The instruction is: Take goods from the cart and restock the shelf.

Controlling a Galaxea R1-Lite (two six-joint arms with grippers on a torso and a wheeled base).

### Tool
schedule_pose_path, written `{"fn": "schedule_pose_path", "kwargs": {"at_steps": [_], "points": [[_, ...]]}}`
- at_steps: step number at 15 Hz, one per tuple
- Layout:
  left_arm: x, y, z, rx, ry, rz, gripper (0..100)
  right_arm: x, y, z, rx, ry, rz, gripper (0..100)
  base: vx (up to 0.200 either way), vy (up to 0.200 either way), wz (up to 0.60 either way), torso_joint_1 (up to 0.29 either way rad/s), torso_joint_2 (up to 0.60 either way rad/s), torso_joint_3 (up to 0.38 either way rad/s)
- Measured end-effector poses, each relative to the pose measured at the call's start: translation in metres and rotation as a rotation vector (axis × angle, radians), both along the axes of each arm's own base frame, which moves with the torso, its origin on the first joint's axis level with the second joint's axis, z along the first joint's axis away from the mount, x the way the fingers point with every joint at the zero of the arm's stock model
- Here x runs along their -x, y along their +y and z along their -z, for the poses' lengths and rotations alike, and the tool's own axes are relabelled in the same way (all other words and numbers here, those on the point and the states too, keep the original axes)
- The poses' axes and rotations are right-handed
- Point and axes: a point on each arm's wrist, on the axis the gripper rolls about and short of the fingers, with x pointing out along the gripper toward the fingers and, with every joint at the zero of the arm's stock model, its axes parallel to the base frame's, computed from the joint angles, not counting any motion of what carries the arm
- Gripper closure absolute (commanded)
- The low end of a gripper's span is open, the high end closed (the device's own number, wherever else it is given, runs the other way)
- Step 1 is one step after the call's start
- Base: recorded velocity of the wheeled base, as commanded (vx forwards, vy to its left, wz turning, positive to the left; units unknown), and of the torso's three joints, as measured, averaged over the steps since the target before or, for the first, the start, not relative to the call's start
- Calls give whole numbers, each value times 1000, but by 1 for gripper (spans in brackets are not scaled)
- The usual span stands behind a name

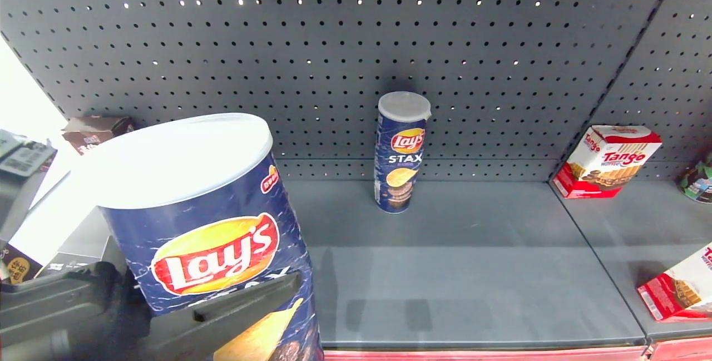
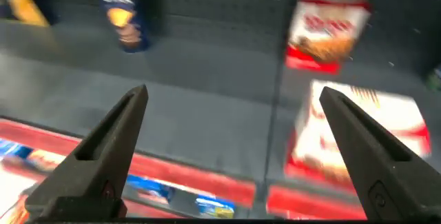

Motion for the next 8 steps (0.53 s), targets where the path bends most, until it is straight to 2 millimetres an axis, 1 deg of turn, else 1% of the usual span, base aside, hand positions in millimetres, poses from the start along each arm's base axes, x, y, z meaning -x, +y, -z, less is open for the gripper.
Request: {"fn": "schedule_pose_path", "kwargs": {"at_steps": [2,3,6,8], "points": [[-1,1,3,-8,9,-8,100,-27,8,-17,20,53,-116,0,0,0,0,0,0,0],[-1,2,4,-8,10,-11,100,-41,13,-21,27,72,-160,0,0,0,0,0,0,0],[-3,1,2,-6,8,-17,100,-84,31,-29,40,108,-234,0,0,0,0,0,0,0],[-3,1,1,-3,5,-19,100,-119,45,-33,38,84,-263,0,0,0,0,0,0,0]]}}
